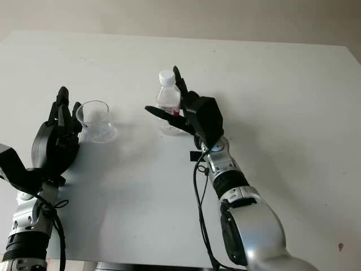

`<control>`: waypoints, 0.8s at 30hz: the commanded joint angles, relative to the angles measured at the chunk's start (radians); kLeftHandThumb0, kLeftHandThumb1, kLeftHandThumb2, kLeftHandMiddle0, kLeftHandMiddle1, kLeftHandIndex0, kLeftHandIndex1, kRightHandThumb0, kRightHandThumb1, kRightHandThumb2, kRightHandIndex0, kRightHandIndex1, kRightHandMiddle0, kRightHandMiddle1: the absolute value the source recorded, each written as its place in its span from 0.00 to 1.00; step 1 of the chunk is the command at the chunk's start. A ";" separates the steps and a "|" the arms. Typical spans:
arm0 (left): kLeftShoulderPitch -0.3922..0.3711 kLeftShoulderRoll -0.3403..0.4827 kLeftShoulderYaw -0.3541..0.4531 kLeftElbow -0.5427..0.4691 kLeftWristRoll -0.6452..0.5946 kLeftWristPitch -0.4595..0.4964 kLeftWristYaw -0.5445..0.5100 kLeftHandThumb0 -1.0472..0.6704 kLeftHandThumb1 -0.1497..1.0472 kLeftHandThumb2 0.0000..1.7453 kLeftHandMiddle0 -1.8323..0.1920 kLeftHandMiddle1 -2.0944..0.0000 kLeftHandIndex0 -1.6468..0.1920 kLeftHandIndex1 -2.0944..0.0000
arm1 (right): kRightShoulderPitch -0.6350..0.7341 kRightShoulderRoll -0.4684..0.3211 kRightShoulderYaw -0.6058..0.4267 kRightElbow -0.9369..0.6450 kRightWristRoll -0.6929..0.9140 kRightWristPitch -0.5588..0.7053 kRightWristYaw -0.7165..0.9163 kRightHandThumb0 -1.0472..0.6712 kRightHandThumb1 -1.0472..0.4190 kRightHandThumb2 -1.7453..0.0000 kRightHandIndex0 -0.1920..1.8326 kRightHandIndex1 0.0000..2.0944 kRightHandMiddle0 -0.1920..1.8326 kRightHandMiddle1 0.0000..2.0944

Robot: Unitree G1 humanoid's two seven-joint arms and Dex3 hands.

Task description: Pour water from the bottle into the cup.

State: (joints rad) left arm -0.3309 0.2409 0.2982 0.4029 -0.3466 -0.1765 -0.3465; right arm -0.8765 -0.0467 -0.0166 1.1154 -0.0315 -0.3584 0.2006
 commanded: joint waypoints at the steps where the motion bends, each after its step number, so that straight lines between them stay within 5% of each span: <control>1: -0.016 0.008 0.004 0.007 0.006 -0.013 0.001 0.12 1.00 0.32 1.00 1.00 1.00 1.00 | -0.028 0.021 -0.018 0.012 0.018 -0.023 0.005 0.07 0.10 0.98 0.00 0.00 0.00 0.00; 6: -0.016 0.005 0.008 0.010 0.007 -0.013 0.009 0.12 1.00 0.31 1.00 1.00 1.00 1.00 | -0.047 0.053 -0.041 0.033 0.045 -0.045 0.002 0.15 0.12 0.98 0.03 0.02 0.07 0.04; 9: -0.014 0.005 0.009 0.012 0.001 -0.013 0.006 0.12 1.00 0.31 1.00 1.00 1.00 1.00 | -0.066 0.066 -0.040 0.051 0.037 -0.048 -0.017 0.21 0.14 0.97 0.13 0.11 0.17 0.18; 10: -0.013 0.005 0.009 0.013 0.001 -0.015 0.003 0.12 1.00 0.31 1.00 1.00 1.00 1.00 | -0.072 0.068 -0.037 0.057 0.030 -0.046 -0.026 0.23 0.14 0.97 0.10 0.28 0.12 0.39; 11: -0.013 0.006 0.009 0.014 0.002 -0.015 0.004 0.12 1.00 0.31 1.00 1.00 1.00 1.00 | -0.079 0.071 -0.035 0.062 0.026 -0.043 -0.035 0.26 0.14 0.97 0.06 0.58 0.08 0.64; 14: -0.012 0.003 0.008 0.010 0.005 -0.013 0.011 0.12 1.00 0.31 1.00 1.00 1.00 1.00 | -0.095 0.080 -0.030 0.075 0.013 -0.037 -0.064 0.34 0.12 0.97 0.14 0.93 0.14 0.95; 16: -0.011 0.002 0.008 0.009 0.006 -0.013 0.014 0.12 1.00 0.31 1.00 1.00 1.00 1.00 | -0.100 0.082 -0.024 0.077 0.003 -0.034 -0.075 0.37 0.10 0.97 0.23 0.98 0.22 0.99; 20: -0.010 -0.001 0.005 0.009 0.010 -0.020 0.021 0.12 1.00 0.32 1.00 1.00 1.00 1.00 | -0.102 0.066 0.006 0.082 -0.036 -0.060 -0.049 0.42 0.02 0.96 0.61 1.00 0.49 1.00; 24: -0.014 -0.005 0.006 0.017 0.007 -0.027 0.020 0.12 1.00 0.31 1.00 1.00 1.00 1.00 | -0.107 0.048 0.024 0.085 -0.063 -0.055 -0.037 0.43 0.01 0.96 0.64 1.00 0.59 1.00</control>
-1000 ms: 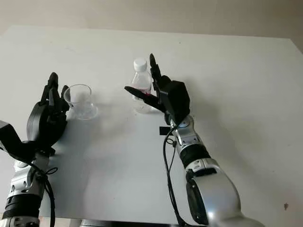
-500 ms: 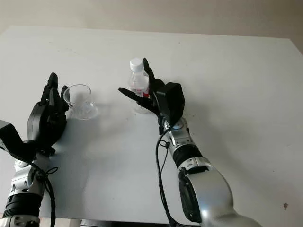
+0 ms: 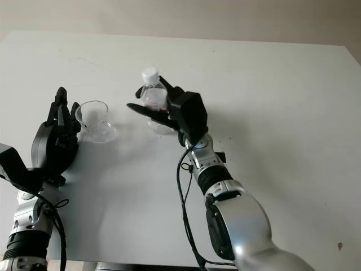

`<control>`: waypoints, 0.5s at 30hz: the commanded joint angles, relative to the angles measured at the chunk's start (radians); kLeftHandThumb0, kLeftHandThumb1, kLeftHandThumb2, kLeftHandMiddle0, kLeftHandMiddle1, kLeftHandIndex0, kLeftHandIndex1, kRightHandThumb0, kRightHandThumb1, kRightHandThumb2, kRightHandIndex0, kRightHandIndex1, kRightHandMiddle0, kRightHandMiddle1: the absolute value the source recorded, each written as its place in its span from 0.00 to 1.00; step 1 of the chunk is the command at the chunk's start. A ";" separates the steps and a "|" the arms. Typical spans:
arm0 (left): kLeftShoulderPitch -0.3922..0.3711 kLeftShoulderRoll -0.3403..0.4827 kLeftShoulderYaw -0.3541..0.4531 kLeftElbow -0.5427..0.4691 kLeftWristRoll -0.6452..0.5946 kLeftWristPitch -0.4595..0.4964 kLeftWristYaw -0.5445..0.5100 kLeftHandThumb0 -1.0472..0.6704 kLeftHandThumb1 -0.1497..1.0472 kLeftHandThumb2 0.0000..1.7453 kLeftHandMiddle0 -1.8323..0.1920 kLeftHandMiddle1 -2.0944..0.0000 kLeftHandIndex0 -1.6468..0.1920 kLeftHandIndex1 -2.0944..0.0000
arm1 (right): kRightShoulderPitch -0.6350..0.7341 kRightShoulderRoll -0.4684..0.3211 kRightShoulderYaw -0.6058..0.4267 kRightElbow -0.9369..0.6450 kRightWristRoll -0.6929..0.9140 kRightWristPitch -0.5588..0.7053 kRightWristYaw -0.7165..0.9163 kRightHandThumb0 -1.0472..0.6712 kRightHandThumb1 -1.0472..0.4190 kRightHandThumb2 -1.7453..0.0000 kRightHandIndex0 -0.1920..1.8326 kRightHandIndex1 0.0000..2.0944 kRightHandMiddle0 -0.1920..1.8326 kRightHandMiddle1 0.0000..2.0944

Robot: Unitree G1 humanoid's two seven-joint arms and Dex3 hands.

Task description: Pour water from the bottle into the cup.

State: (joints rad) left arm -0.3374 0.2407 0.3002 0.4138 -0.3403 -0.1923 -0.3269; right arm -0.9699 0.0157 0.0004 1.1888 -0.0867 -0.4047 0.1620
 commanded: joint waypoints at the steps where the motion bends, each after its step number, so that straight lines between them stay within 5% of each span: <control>1: -0.008 -0.005 0.005 0.009 0.001 -0.016 0.001 0.12 1.00 0.31 1.00 1.00 1.00 1.00 | -0.015 -0.018 0.010 0.013 -0.013 -0.007 0.001 0.42 0.01 0.97 0.64 1.00 0.60 1.00; 6: -0.015 -0.006 0.007 0.023 0.000 -0.023 0.009 0.12 1.00 0.31 1.00 1.00 1.00 1.00 | -0.023 -0.036 0.033 0.019 -0.051 -0.004 -0.014 0.40 0.01 0.97 0.62 1.00 0.63 1.00; 15: -0.017 0.002 0.008 0.024 -0.007 -0.017 0.000 0.12 1.00 0.32 1.00 1.00 1.00 1.00 | -0.111 -0.045 0.119 0.026 -0.182 0.026 -0.196 0.53 0.00 0.89 0.60 1.00 0.60 1.00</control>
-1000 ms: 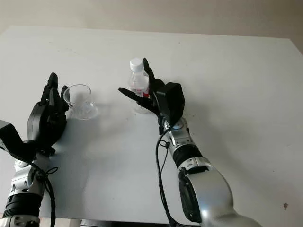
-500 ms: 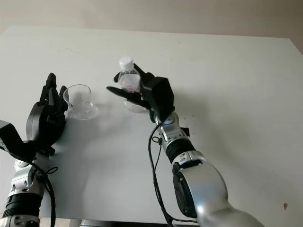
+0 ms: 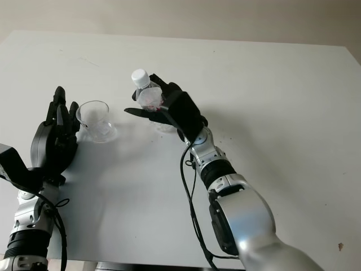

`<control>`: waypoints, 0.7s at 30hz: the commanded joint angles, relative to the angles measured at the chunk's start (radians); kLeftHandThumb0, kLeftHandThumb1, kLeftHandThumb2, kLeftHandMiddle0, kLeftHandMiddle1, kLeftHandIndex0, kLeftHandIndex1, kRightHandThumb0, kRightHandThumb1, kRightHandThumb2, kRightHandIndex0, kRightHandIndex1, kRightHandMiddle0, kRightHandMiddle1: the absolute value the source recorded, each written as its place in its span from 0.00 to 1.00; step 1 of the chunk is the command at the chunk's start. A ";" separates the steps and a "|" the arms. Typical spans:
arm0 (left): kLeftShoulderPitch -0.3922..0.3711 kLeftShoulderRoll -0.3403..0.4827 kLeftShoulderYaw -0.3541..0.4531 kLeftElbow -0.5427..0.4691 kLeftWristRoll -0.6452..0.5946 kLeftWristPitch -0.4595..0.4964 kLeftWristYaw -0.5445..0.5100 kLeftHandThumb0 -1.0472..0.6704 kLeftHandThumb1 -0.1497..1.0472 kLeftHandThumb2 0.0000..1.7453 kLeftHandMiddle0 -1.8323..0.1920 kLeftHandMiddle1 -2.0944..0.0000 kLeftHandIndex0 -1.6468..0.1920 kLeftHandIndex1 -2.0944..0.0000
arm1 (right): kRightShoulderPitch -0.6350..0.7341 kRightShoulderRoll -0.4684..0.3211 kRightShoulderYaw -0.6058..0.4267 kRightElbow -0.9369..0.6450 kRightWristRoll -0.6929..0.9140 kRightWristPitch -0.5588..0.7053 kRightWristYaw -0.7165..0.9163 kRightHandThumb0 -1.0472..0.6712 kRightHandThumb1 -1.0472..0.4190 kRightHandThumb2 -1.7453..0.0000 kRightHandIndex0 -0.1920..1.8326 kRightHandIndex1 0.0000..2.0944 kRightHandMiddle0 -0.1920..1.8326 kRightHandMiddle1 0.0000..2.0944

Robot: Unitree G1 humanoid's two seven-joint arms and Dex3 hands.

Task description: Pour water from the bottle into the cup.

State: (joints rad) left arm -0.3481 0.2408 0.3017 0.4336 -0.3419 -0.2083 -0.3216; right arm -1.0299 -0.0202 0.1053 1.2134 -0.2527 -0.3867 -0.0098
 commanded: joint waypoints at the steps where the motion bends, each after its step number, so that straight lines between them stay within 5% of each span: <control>1: -0.005 0.001 0.007 0.002 -0.005 0.001 -0.003 0.12 1.00 0.33 1.00 1.00 1.00 1.00 | -0.071 -0.011 0.033 0.005 -0.044 0.016 -0.058 0.53 0.00 0.89 0.60 1.00 0.60 1.00; 12: 0.003 -0.012 0.006 -0.011 -0.011 0.000 0.003 0.13 1.00 0.35 1.00 1.00 1.00 1.00 | -0.276 -0.033 0.257 0.085 -0.328 0.157 -0.273 0.53 0.02 0.90 0.65 1.00 0.50 1.00; 17: 0.014 -0.023 0.003 -0.023 -0.006 -0.002 0.017 0.13 1.00 0.34 1.00 1.00 1.00 1.00 | -0.318 -0.025 0.324 0.107 -0.397 0.217 -0.293 0.50 0.00 0.87 0.50 1.00 0.25 1.00; 21: 0.021 -0.031 0.003 -0.028 -0.009 0.001 0.019 0.12 1.00 0.34 1.00 1.00 1.00 1.00 | -0.335 -0.016 0.354 0.115 -0.423 0.241 -0.306 0.50 0.02 0.92 0.45 1.00 0.24 1.00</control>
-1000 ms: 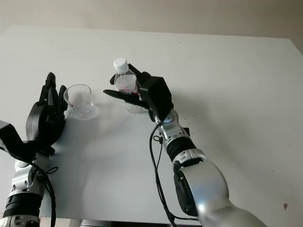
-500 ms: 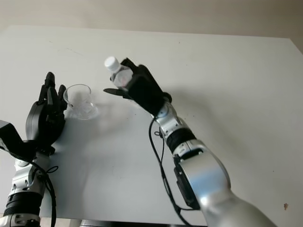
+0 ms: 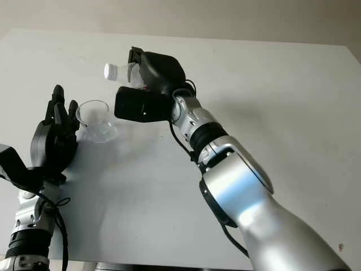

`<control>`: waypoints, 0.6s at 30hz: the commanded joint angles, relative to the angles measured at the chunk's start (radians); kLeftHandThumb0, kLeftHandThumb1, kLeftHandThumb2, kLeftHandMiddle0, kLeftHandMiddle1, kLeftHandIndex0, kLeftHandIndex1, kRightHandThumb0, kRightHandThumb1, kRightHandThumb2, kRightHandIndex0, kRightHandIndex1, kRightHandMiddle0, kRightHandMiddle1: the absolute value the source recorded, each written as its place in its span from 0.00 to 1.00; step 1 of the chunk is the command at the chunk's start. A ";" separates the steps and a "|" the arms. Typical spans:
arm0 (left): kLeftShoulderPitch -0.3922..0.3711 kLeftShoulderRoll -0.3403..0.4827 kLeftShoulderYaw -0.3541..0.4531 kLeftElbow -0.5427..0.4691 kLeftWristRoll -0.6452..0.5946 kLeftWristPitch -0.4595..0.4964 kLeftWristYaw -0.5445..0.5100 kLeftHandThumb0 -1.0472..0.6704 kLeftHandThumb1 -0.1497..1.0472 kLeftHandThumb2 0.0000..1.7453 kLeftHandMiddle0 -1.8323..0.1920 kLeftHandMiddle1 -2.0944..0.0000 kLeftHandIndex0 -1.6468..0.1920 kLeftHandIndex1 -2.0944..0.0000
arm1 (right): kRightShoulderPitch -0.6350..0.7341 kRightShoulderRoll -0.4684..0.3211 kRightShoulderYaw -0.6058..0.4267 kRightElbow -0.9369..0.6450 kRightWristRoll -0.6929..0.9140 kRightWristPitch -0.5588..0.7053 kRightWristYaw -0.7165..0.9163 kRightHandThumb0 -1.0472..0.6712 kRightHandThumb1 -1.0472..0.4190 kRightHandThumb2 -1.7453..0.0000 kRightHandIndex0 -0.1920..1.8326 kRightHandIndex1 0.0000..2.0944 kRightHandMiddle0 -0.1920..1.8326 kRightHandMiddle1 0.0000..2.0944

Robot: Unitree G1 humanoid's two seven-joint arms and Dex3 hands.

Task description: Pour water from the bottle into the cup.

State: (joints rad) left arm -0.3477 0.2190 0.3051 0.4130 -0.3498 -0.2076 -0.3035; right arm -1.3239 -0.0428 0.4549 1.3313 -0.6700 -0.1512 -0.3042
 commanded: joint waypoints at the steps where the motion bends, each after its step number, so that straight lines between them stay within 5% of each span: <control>1: 0.022 -0.012 0.000 -0.006 0.000 0.000 0.002 0.12 1.00 0.34 1.00 1.00 1.00 1.00 | -0.044 0.011 0.009 -0.001 -0.007 0.008 -0.012 0.50 0.03 0.93 0.44 1.00 0.24 1.00; 4: 0.026 -0.019 0.001 -0.006 0.001 -0.002 0.006 0.12 1.00 0.33 1.00 0.99 1.00 1.00 | -0.051 0.019 0.026 0.002 -0.019 0.010 -0.012 0.48 0.05 0.96 0.40 1.00 0.19 0.91; 10: 0.037 -0.029 0.001 -0.011 0.000 -0.001 0.009 0.12 1.00 0.34 1.00 0.99 1.00 1.00 | -0.060 0.033 0.069 0.007 -0.060 0.019 -0.034 0.47 0.03 0.96 0.37 1.00 0.19 1.00; 16: 0.045 -0.037 -0.002 -0.016 0.003 -0.003 0.011 0.12 1.00 0.35 1.00 0.99 1.00 1.00 | -0.069 0.052 0.088 0.012 -0.074 0.026 -0.027 0.46 0.04 0.97 0.37 1.00 0.17 0.98; 18: 0.047 -0.038 -0.003 -0.014 0.006 -0.004 0.013 0.11 1.00 0.35 1.00 0.99 1.00 1.00 | -0.071 0.056 0.102 0.012 -0.085 0.021 -0.038 0.44 0.04 0.97 0.40 1.00 0.17 0.90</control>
State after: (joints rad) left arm -0.3324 0.1958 0.3050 0.3879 -0.3483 -0.2087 -0.2932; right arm -1.3450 0.0061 0.5513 1.3434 -0.7469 -0.1268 -0.3300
